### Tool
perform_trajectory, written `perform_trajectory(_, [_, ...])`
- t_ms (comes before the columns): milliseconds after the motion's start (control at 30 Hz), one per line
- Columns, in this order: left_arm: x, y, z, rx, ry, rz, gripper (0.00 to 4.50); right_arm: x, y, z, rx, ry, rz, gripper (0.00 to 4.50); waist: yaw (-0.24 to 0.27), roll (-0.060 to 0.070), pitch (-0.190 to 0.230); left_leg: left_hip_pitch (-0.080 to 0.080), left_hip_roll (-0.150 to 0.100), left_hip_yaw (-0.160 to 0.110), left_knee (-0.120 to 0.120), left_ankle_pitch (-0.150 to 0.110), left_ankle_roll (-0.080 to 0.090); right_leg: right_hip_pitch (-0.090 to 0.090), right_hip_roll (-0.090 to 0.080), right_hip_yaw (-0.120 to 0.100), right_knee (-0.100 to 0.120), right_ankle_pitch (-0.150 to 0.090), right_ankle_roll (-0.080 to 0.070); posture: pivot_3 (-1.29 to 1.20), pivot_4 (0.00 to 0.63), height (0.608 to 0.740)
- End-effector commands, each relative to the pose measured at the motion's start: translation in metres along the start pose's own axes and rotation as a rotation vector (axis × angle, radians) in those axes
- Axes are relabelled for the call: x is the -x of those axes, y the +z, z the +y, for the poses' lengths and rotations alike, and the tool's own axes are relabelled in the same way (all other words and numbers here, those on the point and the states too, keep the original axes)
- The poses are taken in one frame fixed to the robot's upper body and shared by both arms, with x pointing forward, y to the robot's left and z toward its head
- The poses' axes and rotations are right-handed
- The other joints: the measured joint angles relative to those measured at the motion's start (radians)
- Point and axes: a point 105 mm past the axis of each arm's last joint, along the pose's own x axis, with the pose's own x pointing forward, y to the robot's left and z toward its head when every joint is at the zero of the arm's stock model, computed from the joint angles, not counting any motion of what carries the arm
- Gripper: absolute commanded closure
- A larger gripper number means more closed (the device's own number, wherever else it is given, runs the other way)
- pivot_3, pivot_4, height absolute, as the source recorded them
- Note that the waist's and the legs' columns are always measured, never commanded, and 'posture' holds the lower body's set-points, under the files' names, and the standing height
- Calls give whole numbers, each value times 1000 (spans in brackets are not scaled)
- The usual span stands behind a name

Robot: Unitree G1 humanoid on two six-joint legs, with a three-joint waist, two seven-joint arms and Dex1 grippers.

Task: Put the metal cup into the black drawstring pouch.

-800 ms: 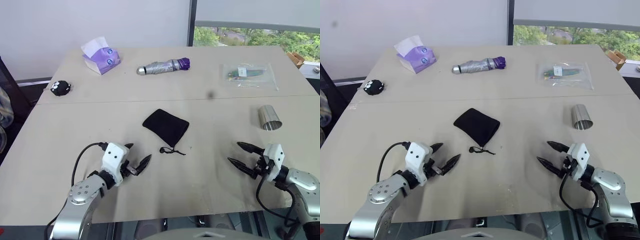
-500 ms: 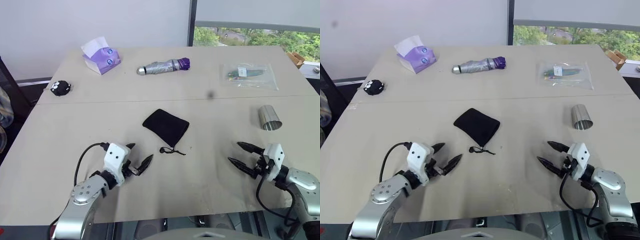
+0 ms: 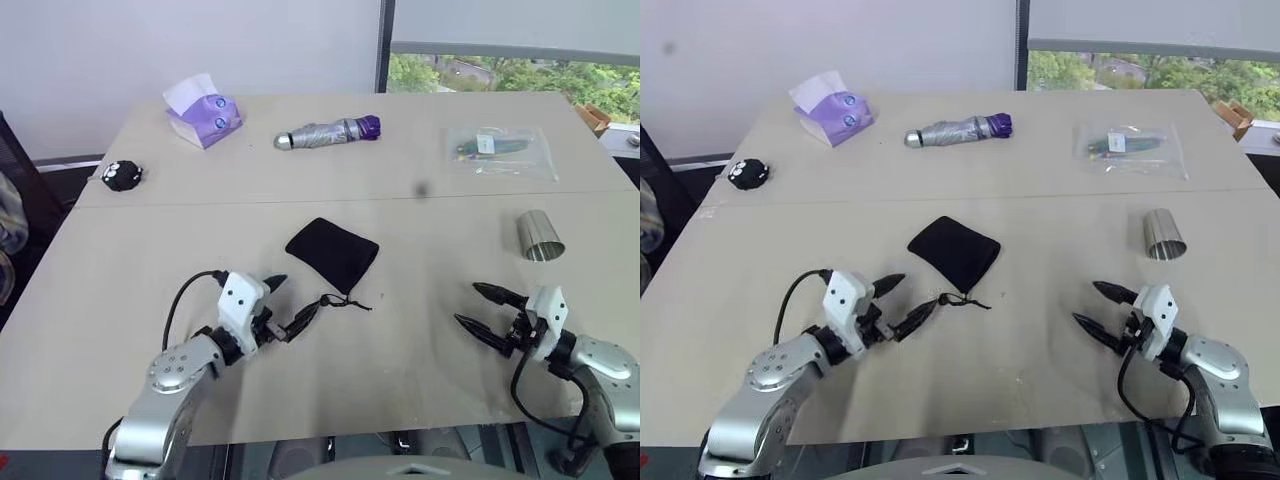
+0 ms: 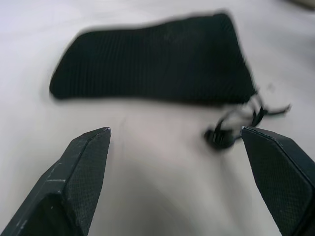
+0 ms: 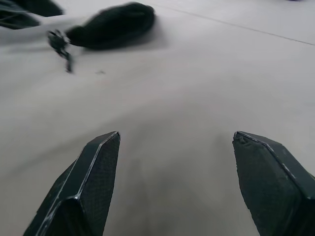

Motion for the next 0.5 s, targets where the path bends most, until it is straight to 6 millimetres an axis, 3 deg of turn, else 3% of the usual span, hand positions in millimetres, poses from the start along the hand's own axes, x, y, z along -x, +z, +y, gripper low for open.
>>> perform_trajectory(33, [-15,12,-10,-44,-45,-37,112,-9,15,13,16,53,-73,812,0,0,0,0,0,0,0,0,0,0,0,0,0,0,0,0,150,740])
perform_trajectory(200, [-39,16,-29,-51,-108,-53,112,-18,24,25,19,85,-119,812,0,0,0,0,-1,1,1,0,0,0,0,1,0,0,0,0,150,740])
perform_trajectory(500, [-51,12,-23,-82,-67,-28,112,-28,37,33,38,103,-149,812,0,0,0,0,0,0,0,0,0,0,2,0,0,0,0,0,150,740])
